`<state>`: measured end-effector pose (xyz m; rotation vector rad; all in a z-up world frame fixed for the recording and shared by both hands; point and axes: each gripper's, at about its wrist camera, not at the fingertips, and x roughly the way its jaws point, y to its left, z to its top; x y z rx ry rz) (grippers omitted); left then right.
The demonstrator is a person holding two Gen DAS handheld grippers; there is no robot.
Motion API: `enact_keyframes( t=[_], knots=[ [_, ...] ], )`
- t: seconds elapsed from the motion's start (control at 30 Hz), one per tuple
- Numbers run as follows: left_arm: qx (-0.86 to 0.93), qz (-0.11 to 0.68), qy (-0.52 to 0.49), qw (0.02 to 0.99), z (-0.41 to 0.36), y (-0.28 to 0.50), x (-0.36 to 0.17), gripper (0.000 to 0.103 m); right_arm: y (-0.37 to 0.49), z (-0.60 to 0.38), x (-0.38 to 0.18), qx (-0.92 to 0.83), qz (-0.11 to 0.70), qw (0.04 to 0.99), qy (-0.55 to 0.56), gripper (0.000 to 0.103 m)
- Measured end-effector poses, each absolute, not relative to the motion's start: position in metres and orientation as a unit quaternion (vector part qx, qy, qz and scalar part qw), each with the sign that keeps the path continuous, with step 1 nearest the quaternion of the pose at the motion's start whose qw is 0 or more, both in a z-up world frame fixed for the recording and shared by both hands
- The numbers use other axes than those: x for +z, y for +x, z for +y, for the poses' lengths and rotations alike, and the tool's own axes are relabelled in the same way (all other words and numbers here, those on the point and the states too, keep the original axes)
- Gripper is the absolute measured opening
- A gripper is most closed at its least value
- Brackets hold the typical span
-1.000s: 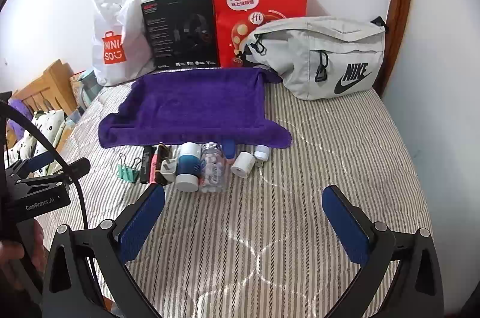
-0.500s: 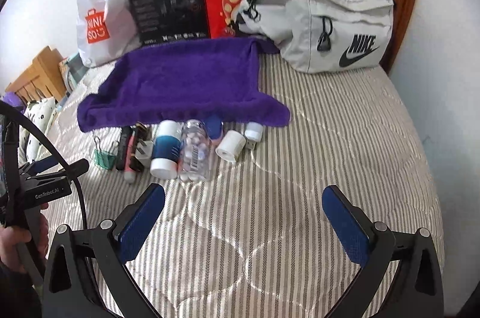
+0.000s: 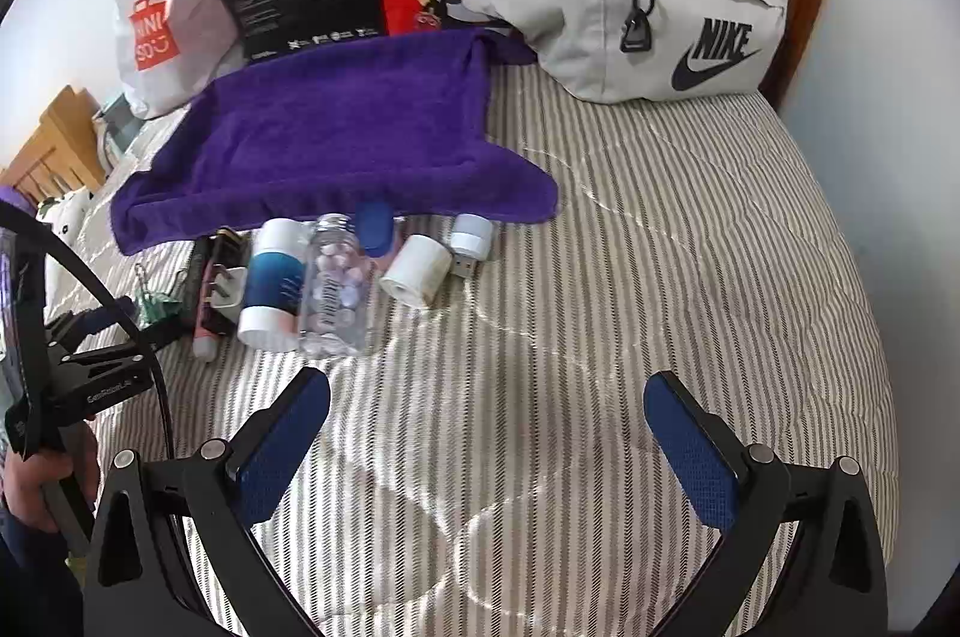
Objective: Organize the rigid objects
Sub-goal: 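Grasp the teal binder clip with the left gripper while the right gripper grasps the white USB light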
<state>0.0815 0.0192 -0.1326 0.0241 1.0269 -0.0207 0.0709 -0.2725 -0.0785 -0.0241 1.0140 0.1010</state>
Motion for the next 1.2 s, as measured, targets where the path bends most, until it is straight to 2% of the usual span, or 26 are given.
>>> enact_keyframes(
  t=[0.1,0.17,0.2,0.23,0.47,0.63,0.9,1.0,1.17,1.2],
  knots=[
    [-0.015,0.484,0.015,0.875,0.019,0.083,-0.132,0.070,0.075,-0.274,-0.083,0.044,0.490,0.871,-0.013,0.103],
    [-0.025,0.476,0.019,0.879,0.018,0.082,-0.131,0.056,0.078,-0.274,-0.086,0.043,0.491,0.870,-0.012,0.103],
    [-0.029,0.473,0.022,0.880,0.016,0.081,-0.131,0.042,0.079,-0.274,-0.087,0.043,0.491,0.870,-0.010,0.103],
    [-0.034,0.472,0.027,0.880,0.014,0.080,-0.130,0.039,0.081,-0.273,-0.088,0.044,0.491,0.870,-0.008,0.103],
    [-0.044,0.470,0.022,0.882,0.014,0.078,-0.130,0.039,0.107,-0.268,-0.093,0.066,0.480,0.875,0.023,0.101],
    [-0.043,0.467,0.022,0.883,0.014,0.076,-0.131,0.039,0.134,-0.272,-0.106,0.050,0.489,0.871,0.030,0.085],
    [-0.042,0.467,0.017,0.883,0.015,0.076,-0.131,0.039,0.160,-0.291,-0.117,0.038,0.489,0.868,0.073,0.084],
    [-0.042,0.467,0.014,0.883,0.016,0.077,-0.131,0.039,0.170,-0.288,-0.124,0.035,0.493,0.867,0.066,0.075],
    [-0.043,0.469,0.014,0.882,0.016,0.078,-0.131,0.039,0.173,-0.277,-0.136,0.032,0.499,0.865,0.031,0.066],
    [-0.044,0.469,0.014,0.882,0.016,0.078,-0.131,0.039,0.170,-0.275,-0.136,0.029,0.497,0.867,0.014,0.061]
  ],
)
